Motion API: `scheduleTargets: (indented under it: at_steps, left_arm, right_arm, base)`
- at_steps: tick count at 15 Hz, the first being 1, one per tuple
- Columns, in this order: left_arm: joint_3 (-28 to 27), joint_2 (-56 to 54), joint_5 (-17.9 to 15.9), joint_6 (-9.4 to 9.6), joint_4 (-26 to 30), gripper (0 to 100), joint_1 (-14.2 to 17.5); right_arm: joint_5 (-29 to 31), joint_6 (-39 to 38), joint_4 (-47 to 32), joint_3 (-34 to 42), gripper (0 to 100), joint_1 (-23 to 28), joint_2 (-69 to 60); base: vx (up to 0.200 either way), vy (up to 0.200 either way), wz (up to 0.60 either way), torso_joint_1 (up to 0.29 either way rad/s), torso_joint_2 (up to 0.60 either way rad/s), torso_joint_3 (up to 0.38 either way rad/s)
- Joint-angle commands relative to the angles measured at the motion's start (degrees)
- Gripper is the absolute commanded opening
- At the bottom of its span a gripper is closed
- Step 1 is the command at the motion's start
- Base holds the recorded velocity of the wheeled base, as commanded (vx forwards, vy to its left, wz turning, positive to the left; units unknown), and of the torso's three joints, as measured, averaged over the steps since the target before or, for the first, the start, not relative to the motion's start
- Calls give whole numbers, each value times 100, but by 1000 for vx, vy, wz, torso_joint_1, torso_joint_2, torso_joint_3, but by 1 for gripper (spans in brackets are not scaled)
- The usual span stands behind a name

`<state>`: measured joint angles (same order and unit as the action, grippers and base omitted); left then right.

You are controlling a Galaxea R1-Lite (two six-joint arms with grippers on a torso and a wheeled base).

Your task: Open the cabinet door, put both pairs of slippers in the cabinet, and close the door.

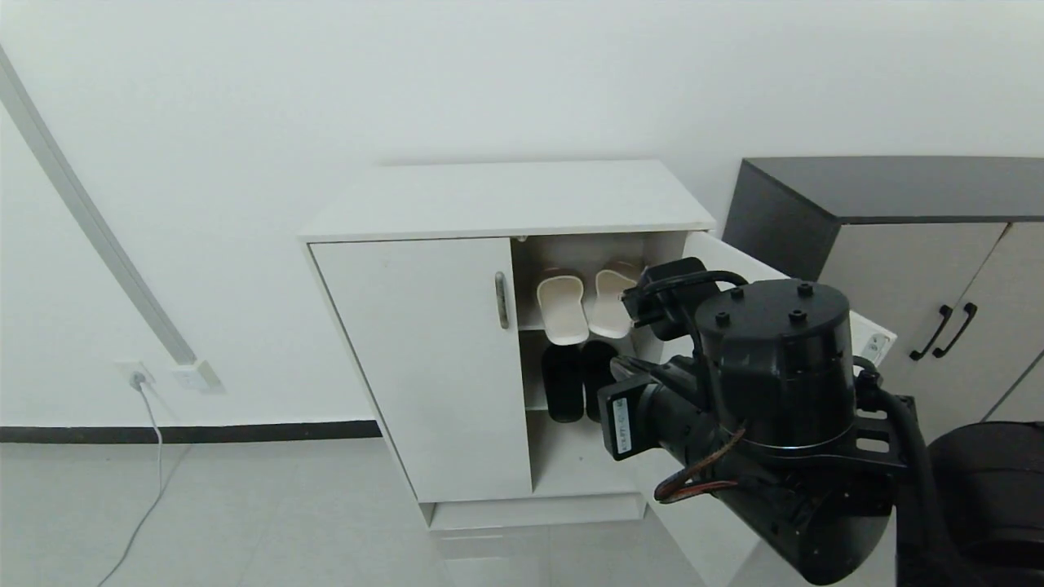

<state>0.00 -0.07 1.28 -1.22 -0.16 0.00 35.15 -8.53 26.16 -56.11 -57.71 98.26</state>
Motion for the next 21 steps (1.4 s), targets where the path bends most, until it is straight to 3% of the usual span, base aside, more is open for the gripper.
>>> scheduleTargets:
  at_steps: [1, 9, 18, 21]
  left_arm:
    - [0, 7, -5, -1, -2, 0, 0]
    - [0, 7, -5, -1, -2, 0, 0]
    - [0, 7, -5, -1, -2, 0, 0]
    - [0, 7, 4, -1, -2, 0, 0]
  right_arm:
    - [1, 1, 3, 4, 0, 5, 9]
    - [-8, 1, 12, -14, 0, 164, 9]
    - [-8, 36, 12, 4, 0, 164, 18]
    - [-8, 27, 12, 4, 0, 164, 18]
  base:
    - [0, 0, 0, 193, -505, -310]
    - [0, 0, 0, 209, -504, -297]
    - [0, 0, 0, 19, -41, -24]
    - [0, 0, -600, 4, 1, 2]
